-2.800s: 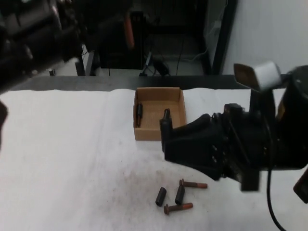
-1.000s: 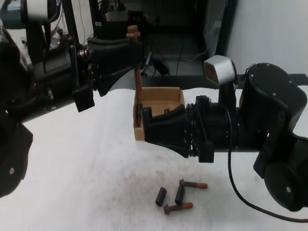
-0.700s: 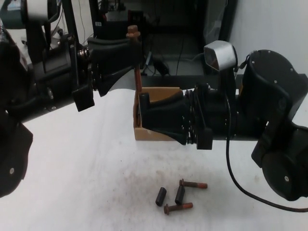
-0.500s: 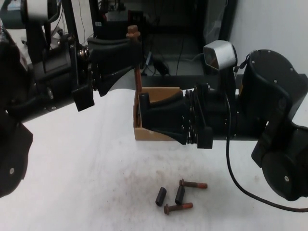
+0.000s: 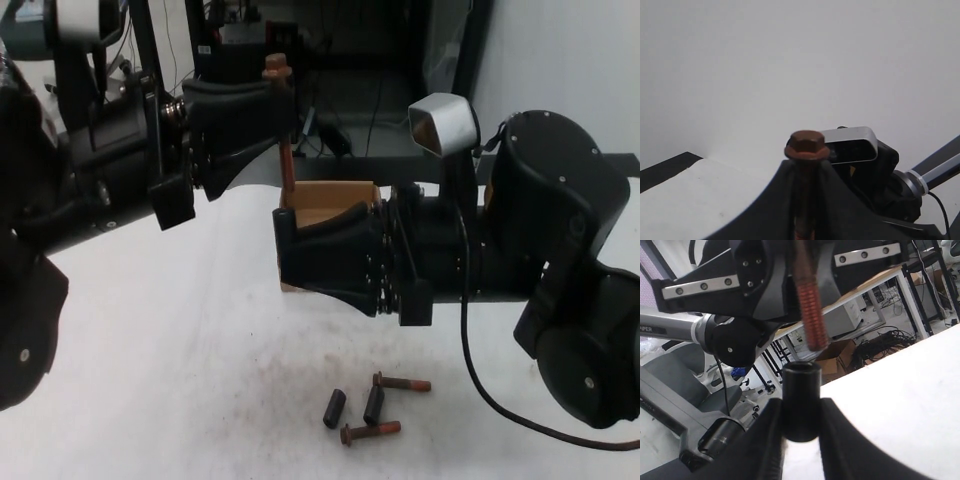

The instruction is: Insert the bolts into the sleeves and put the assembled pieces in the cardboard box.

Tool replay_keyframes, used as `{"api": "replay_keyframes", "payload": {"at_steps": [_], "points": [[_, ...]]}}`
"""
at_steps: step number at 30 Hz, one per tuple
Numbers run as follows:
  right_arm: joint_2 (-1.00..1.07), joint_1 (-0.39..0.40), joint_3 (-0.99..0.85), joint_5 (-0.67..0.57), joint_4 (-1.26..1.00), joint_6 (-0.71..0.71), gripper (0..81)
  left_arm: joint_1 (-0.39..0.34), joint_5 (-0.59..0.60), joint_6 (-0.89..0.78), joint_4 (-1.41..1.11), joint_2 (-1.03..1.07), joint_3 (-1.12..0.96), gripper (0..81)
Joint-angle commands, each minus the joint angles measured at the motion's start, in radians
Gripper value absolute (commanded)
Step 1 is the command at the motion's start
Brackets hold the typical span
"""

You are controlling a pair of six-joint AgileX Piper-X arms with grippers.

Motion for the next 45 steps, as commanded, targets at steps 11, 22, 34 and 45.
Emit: {"api": "replay_keyframes", "payload": {"at_steps": [11,22,34,45], "points": [[-0.002,-0.011,-0.011,0.005,-0.009,-0.007,0.8,-0.001,0.023,-0.012,-0.02,-0.005,-0.002,0.1],[-0.002,-0.035,-0.011,-0.007,-0.009,-0.007,0.8,-0.001,0.025,-0.012,-0.02,-0.005,-0.002,0.1],[-0.002,-0.027,-0.011,-0.006,-0.009,-0.007,0.8,-0.001,0.025,-0.007,-0.02,-0.005,-0.002,0.1],[-0.002,-0.028,-0.028,-0.006,-0.018,-0.007,0.8,-0.001,0.025,-0.007,-0.001,-0.005,0.002,0.1]]}}
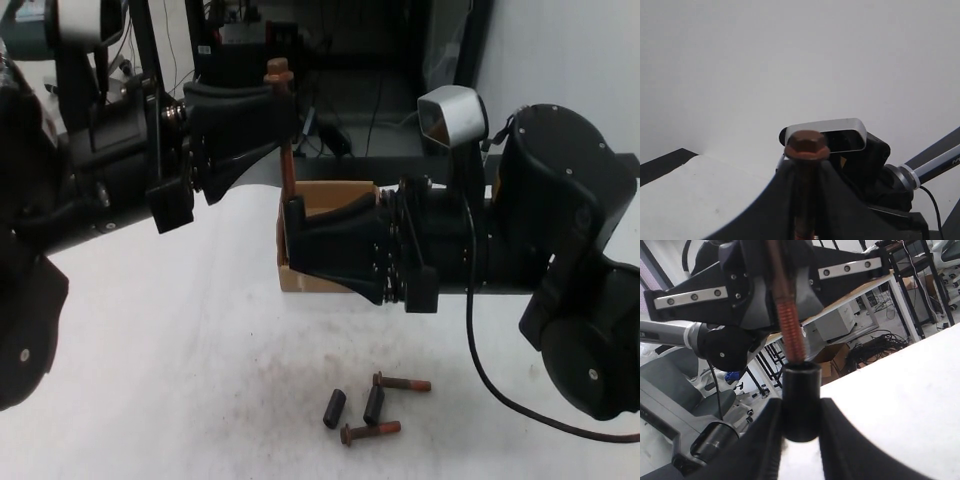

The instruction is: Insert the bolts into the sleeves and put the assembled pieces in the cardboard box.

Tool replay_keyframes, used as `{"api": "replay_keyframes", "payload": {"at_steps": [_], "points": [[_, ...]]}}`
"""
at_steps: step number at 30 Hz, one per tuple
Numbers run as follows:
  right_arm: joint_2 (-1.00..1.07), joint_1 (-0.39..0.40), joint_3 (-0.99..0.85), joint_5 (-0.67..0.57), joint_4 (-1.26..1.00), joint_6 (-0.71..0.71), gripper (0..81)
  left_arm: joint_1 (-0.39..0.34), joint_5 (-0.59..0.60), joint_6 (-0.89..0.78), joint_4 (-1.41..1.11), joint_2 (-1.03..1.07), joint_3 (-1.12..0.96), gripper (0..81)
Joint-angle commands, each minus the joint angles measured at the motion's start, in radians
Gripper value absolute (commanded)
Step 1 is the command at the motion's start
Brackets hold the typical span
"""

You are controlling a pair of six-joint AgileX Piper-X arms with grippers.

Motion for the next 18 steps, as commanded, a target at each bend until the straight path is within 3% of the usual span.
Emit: {"api": "replay_keyframes", "payload": {"at_steps": [1,18], "points": [[-0.002,0.001,-0.023,-0.006,-0.018,-0.007,0.8,-0.001,0.008,0.001,-0.007,-0.005,0.004,0.1],[-0.002,-0.005,-0.089,-0.021,-0.018,-0.005,0.8,-0.001,0.038,0.011,-0.003,-0.005,0.006,0.1]]}}
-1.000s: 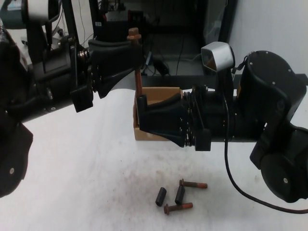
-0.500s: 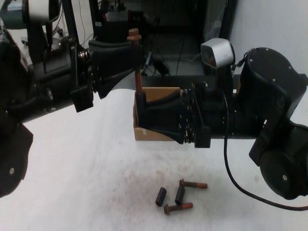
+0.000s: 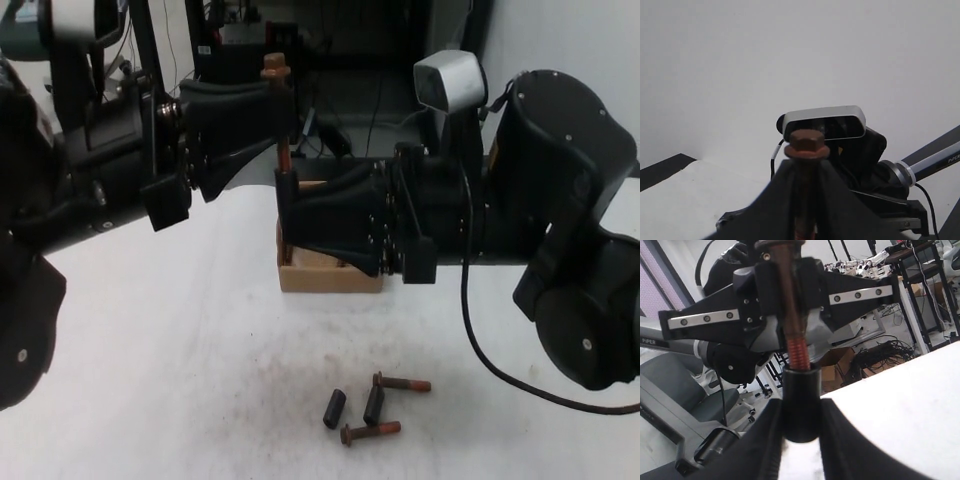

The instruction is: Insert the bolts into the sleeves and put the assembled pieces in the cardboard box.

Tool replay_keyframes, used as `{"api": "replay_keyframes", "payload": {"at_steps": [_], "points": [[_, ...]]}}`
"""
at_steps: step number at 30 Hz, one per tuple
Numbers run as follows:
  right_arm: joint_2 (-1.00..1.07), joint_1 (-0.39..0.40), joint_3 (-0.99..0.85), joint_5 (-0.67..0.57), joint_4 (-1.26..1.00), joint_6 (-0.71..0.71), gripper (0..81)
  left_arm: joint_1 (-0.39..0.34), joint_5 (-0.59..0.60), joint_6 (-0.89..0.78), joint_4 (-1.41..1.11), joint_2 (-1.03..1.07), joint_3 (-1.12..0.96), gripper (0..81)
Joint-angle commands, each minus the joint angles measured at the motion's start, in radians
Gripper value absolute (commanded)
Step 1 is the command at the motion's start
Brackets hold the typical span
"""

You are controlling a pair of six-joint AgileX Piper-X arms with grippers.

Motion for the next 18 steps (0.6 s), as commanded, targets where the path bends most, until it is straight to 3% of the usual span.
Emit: {"api": "replay_keyframes", "payload": {"at_steps": [1,11,14,18], "points": [[-0.005,-0.008,-0.03,-0.004,-0.035,0.0,0.8,-0.001,0.037,0.021,0.011,-0.005,0.002,0.1],[-0.005,-0.019,-0.03,-0.019,-0.035,0.01,0.8,0.001,0.116,0.066,0.116,-0.005,0.002,2.2],[-0.005,-0.019,-0.03,-0.033,-0.035,0.011,0.8,0.001,0.131,0.08,0.122,-0.005,0.002,11.6],[-0.005,-0.019,-0.03,-0.037,-0.035,0.015,0.8,0.001,0.131,0.081,0.123,-0.005,0.002,31.5]]}}
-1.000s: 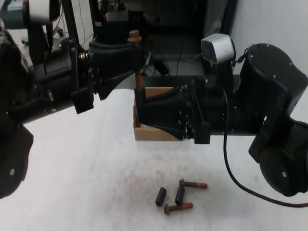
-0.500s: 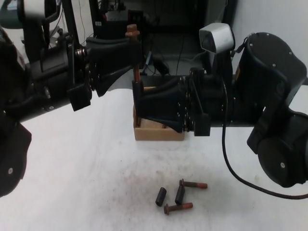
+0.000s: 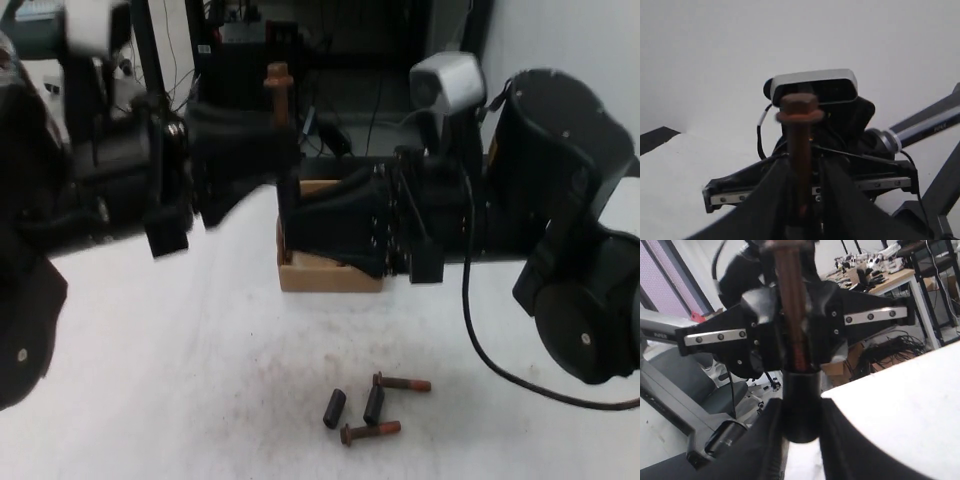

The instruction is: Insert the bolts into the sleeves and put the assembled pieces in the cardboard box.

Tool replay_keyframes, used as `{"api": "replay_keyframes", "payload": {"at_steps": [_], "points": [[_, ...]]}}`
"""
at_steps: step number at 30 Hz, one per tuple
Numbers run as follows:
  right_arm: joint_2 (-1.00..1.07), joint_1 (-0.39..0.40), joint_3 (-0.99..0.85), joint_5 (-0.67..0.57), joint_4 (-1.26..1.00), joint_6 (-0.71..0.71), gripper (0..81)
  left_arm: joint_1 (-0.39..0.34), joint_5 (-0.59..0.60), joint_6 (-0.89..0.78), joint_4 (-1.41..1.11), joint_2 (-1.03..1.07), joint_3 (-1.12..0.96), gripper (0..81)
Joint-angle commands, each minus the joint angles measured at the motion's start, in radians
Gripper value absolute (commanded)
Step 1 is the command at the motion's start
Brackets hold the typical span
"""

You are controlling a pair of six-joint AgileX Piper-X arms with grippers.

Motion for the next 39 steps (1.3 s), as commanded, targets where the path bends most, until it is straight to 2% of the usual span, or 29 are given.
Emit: {"api": "replay_keyframes", "payload": {"at_steps": [1,4,13,22,29,34,37,39], "points": [[-0.016,-0.01,-0.024,0.017,-0.043,0.011,0.8,-0.002,0.046,0.017,0.021,-0.002,0.003,36.1],[-0.016,-0.01,-0.024,0.014,-0.043,0.015,0.8,-0.002,0.044,0.012,0.021,-0.002,0.003,43.0],[-0.016,-0.01,-0.024,-0.011,-0.043,0.018,0.8,0.0,0.005,0.012,0.021,-0.002,0.003,43.0],[-0.016,-0.01,-0.024,-0.011,-0.027,0.018,0.8,0.052,-0.003,-0.001,0.009,-0.002,-0.026,43.0],[-0.016,-0.01,-0.024,-0.002,0.087,-0.05,0.8,0.085,-0.003,-0.122,-0.137,-0.002,-0.028,43.0],[-0.016,-0.01,-0.024,-0.002,0.084,-0.051,0.8,0.09,0.013,-0.131,-0.139,-0.002,-0.028,43.0],[-0.016,-0.012,-0.024,0.035,0.084,-0.051,0.8,0.105,0.007,-0.131,-0.139,-0.002,-0.028,42.8],[-0.016,-0.016,-0.024,0.086,0.089,-0.051,0.8,0.127,-0.02,-0.131,-0.135,-0.002,-0.028,38.4]]}}
